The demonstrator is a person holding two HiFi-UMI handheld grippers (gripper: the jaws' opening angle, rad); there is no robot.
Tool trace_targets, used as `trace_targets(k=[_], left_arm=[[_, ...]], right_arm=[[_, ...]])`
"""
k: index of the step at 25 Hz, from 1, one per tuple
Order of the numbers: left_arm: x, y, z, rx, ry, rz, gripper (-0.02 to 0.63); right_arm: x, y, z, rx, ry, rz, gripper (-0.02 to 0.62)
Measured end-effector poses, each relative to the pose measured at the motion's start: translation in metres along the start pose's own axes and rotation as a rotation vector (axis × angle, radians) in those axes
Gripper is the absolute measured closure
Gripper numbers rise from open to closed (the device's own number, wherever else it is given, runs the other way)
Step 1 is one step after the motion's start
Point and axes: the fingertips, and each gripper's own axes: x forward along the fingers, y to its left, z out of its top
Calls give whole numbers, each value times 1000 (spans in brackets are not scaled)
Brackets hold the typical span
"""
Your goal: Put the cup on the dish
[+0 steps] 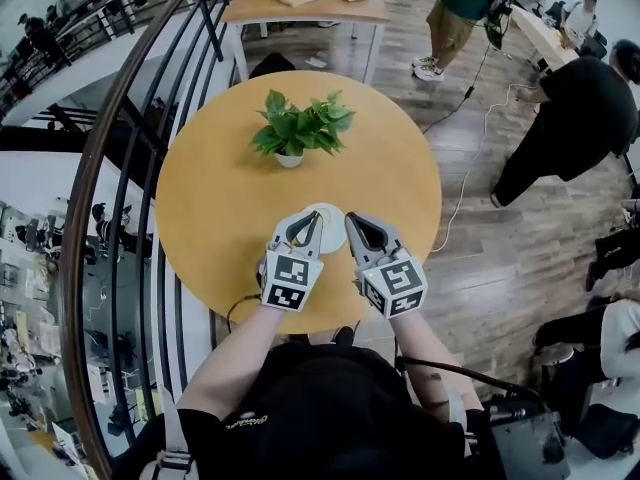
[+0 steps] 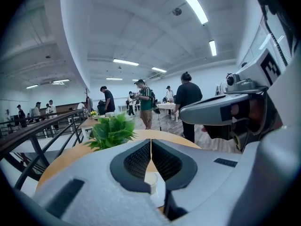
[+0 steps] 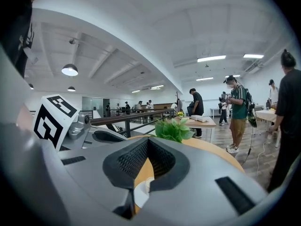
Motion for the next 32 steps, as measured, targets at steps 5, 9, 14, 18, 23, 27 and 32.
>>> trace_targets(k=[5,9,14,18,23,27,32], left_arm=[[-8,-5,23,18,-33,-15,601],[-13,-4,36,28,-51,-7,601],[-21,1,40,23,-55,5,601],[-24,1,43,21,-60,8,601],[-23,0,43,16,-61,3,601],[-20,1,39,9,-55,-1,601],[-19,1,37,1,-52,-6,601]], right_arm=[[3,7,23,-37,-39,10,598],[3,12,33,-54,-58,19,598],[1,19,34,-57,-55,26,598],[-1,18,35,-42,-54,28,598],[-3,15,31,-35,-41,24,598],[-2,14,25,-26,-30,24,598],[-1,14,20,-29,-16,20,598]])
